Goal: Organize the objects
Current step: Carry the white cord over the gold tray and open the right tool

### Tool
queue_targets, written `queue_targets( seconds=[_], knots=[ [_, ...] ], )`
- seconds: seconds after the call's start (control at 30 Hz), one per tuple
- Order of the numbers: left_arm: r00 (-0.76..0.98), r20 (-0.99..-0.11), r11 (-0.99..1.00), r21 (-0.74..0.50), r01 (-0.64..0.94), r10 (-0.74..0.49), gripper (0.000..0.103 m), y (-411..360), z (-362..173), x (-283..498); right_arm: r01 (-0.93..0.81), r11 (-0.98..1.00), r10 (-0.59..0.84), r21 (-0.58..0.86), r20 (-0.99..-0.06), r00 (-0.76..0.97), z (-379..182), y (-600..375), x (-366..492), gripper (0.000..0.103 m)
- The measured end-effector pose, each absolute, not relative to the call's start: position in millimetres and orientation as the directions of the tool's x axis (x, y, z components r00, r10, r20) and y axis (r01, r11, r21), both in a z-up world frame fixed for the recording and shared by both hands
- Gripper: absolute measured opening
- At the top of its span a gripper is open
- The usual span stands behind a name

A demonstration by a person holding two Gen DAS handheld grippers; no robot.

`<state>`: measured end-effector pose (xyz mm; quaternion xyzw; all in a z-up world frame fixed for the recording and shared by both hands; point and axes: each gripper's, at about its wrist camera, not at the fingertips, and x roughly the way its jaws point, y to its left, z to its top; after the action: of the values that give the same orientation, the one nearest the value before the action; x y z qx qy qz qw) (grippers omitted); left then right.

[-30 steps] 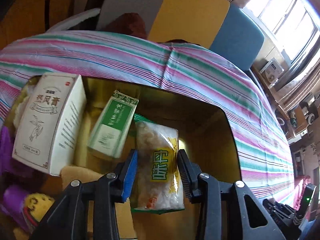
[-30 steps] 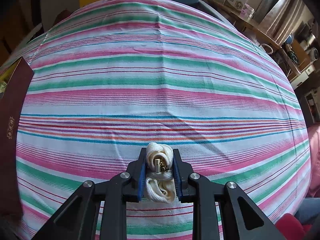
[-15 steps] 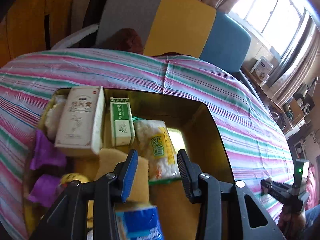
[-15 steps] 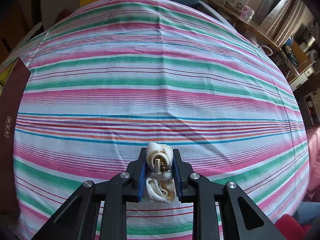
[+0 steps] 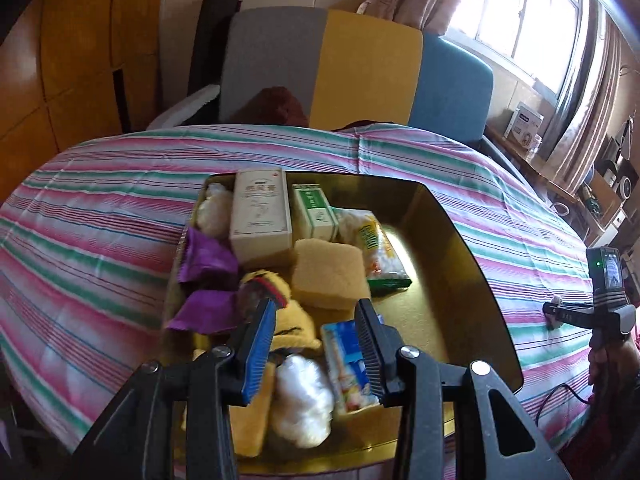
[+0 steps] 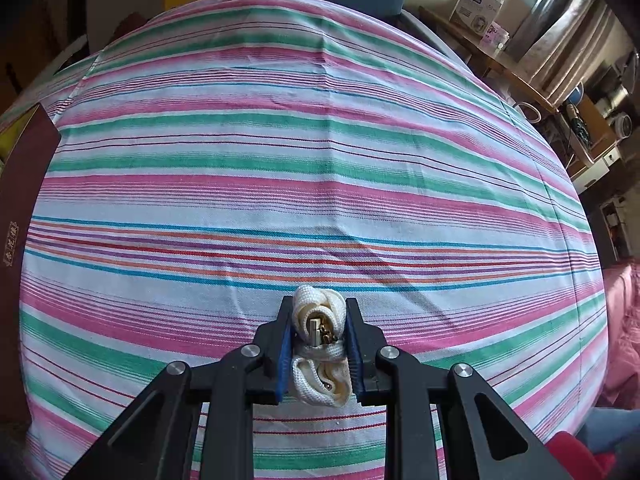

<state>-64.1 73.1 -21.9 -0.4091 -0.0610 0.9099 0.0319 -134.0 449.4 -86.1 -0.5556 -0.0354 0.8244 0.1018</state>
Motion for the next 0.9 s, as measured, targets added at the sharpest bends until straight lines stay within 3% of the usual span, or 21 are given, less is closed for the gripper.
queue_targets(
  seconds=[0.47, 0.9],
  knots=[
    [-0.685, -0.726, -0.993, -0.115, 0.030, 0.064, 0.041, 45, -15, -42, -0.110, -0.978, 0.205, -0.177, -0.914, -0.351, -84, 434, -128, 0.023],
    [-0.697, -0.713, -0.993, -0.116, 0.019, 0.070, 0.042, 43, -10, -31, -0.025, -0.999, 0.051, -0.045, -0.911, -0.409, -62, 382, -112, 0.023]
  ],
)
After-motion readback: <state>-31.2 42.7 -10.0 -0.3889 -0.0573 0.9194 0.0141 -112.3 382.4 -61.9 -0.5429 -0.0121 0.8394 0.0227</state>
